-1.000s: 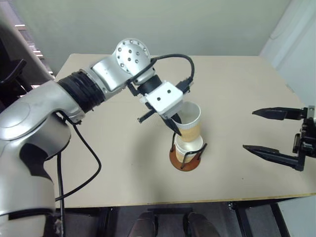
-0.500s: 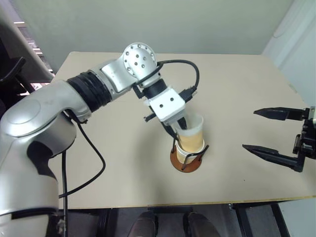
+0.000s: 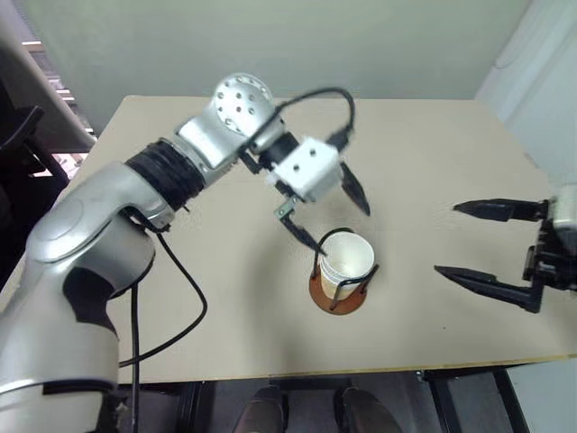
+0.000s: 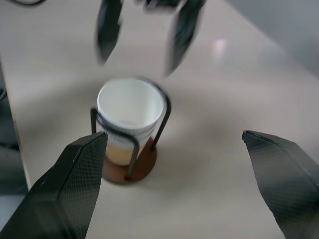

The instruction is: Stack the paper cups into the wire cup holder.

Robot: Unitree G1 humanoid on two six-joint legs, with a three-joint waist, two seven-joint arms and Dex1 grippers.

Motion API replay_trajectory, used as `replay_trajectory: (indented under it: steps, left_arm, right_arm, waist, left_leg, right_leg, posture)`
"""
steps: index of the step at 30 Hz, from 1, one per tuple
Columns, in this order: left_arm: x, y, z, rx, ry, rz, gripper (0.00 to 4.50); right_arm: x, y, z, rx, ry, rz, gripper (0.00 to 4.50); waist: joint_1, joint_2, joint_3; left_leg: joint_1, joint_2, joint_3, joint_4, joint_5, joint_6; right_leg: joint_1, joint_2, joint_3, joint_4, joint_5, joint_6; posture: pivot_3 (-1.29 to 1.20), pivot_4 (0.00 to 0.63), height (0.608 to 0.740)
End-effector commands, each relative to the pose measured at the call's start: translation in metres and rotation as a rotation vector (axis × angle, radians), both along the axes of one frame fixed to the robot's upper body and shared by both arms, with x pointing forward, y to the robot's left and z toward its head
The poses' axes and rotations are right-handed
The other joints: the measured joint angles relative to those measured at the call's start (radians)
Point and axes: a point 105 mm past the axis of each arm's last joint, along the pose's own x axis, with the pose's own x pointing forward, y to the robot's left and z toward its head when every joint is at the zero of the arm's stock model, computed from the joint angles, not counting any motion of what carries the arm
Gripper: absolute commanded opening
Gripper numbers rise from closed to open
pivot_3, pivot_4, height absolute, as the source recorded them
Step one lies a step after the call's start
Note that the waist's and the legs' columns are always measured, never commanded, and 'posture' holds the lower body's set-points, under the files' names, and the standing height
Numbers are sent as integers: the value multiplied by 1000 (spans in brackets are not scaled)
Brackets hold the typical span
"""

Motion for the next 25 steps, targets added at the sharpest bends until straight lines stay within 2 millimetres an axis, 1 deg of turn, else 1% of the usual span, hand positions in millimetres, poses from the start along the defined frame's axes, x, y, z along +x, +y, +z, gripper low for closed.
replay_trajectory:
  steps: [1, 2, 3, 4, 5, 7, 9, 10, 14, 17, 19, 22, 25]
  left_arm:
    - [21, 40, 21, -229, 234, 243, 4468]
    - [28, 55, 18, -278, 297, 330, 4468]
    - [34, 84, -1, -282, 354, 454, 4468]
    - [35, 107, -17, -277, 400, 552, 4468]
    - [33, 124, -29, -266, 433, 620, 4468]
    - [26, 141, -39, -255, 465, 696, 4468]
    - [13, 163, -47, -249, 490, 788, 4468]
    - [5, 170, -49, -244, 500, 821, 4468]
    - [-18, 188, -51, -252, 507, 933, 4468]
    - [-24, 197, -49, -291, 490, 1012, 4468]
    - [-28, 198, -47, -330, 506, 1042, 4468]
    - [-35, 193, -56, -323, 517, 1055, 4468]
    - [-39, 189, -59, -333, 512, 1058, 4468]
  right_arm:
    - [14, -10, -22, -103, -6, -10, 4500]
    - [16, -12, -29, -125, 1, -1, 4500]
    - [16, -11, -35, -130, 19, 25, 4500]
    - [17, -10, -39, -130, 32, 49, 4500]
    - [18, -11, -39, -130, 36, 63, 4500]
    - [21, -14, -38, -131, 35, 79, 4500]
    - [29, -20, -33, -130, 26, 91, 4500]
    - [33, -22, -31, -135, 21, 97, 4500]
    - [41, -26, -27, -132, 7, 117, 4500]
    - [47, -28, -27, -131, 7, 127, 4500]
    - [52, -24, -28, -134, 9, 155, 4500]
    - [60, -15, -30, -138, 3, 205, 4500]
    - [66, -12, -28, -137, -4, 235, 4500]
  waist:
    - [-2, 0, 0]
    - [-6, 2, -2]
    - [-11, 5, -3]
    - [-21, 7, -4]
    - [-30, 9, -5]
    - [-34, 7, -3]
    - [-28, 4, -2]
    - [-24, 4, -2]
    - [-12, 2, -3]
    - [-11, 2, -3]
    - [-13, 2, -3]
    - [-25, 2, -3]
    - [-28, 2, -3]
  left_leg:
    - [0, 0, 0, 0, 0, 0]
    - [0, 0, 0, 0, 1, -1]
    - [1, 0, 1, 0, 1, -1]
    - [1, 0, 2, 0, 1, -1]
    - [2, 1, 3, -1, 2, -3]
    - [3, 3, 3, -1, 3, -5]
    - [1, 2, 1, -1, 4, -7]
    - [0, 2, 1, 0, 4, -7]
    - [3, 1, -1, 0, 4, -7]
    - [10, 0, -1, -1, 4, -7]
    - [11, 1, 0, -1, 5, -8]
    - [13, 2, 0, -2, 7, -11]
    - [15, 3, 0, -4, 8, -12]
  right_leg:
    - [0, 0, 0, 1, 0, 0]
    - [-1, 0, 0, 2, 0, 0]
    - [-1, 0, 0, 3, 0, 0]
    - [-2, 0, 1, 4, 0, 1]
    - [-3, 1, 2, 5, -1, 1]
    - [-5, 3, 2, 6, -1, 2]
    - [-6, 3, 0, 6, -1, 2]
    - [-6, 3, 1, 5, 0, 1]
    - [-4, 2, 0, 4, 1, 0]
    - [1, 2, 0, 4, 0, -3]
    - [3, 2, 0, 6, 1, -6]
    - [3, 3, 0, 7, 2, -11]
    - [3, 4, 0, 8, 4, -14]
  posture:
    - [0, 150, 740]
    - [0, 150, 740]
    - [0, 150, 740]
    - [0, 150, 740]
    - [0, 150, 740]
    - [0, 150, 740]
    - [0, 150, 740]
    - [0, 150, 740]
    - [0, 150, 740]
    - [0, 150, 740]
    - [0, 150, 740]
    - [0, 150, 740]
    - [0, 150, 740]
